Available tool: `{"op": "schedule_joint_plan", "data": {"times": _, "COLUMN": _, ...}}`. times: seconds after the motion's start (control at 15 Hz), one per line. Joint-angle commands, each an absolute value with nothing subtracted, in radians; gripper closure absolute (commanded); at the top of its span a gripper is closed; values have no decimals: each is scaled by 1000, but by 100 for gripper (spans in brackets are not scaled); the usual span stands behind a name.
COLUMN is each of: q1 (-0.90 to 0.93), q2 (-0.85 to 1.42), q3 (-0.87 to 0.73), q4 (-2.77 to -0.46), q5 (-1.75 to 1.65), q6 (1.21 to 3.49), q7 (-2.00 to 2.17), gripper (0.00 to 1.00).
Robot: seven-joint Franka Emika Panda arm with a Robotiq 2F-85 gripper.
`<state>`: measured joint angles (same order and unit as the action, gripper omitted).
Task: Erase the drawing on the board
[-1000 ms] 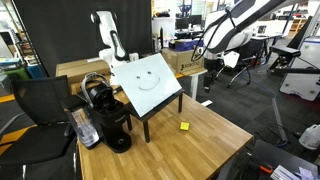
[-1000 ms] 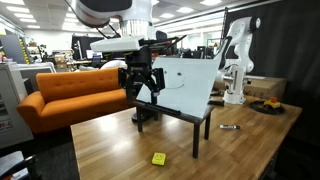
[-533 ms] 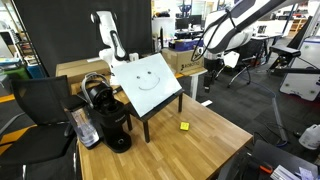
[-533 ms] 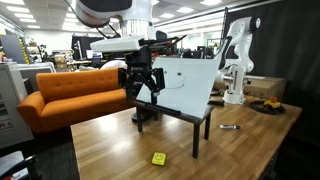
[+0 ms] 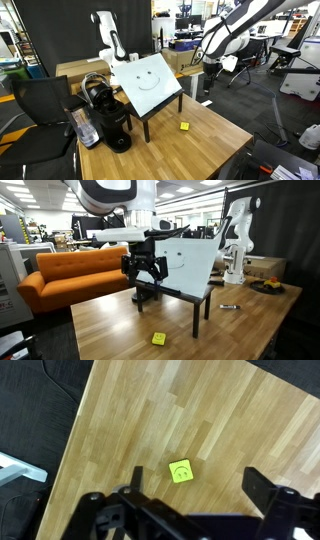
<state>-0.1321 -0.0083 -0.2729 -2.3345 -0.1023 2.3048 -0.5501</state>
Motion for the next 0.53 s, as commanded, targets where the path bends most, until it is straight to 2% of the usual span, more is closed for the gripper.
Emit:
{"op": "schedule_joint_plan", "data": {"times": 0.0, "q1": -171, "q2": 82, "q3": -251, "q4": -2302, "q5": -65, "q6": 2383, "q7": -650, "gripper": 0}}
{"op": "schedule_joint_plan", "data": {"times": 0.47, "q1": -232, "q2": 264, "q3": -189, "q4": -2214, "q5": 6, "q6": 2440, "q7": -845, "gripper": 0}}
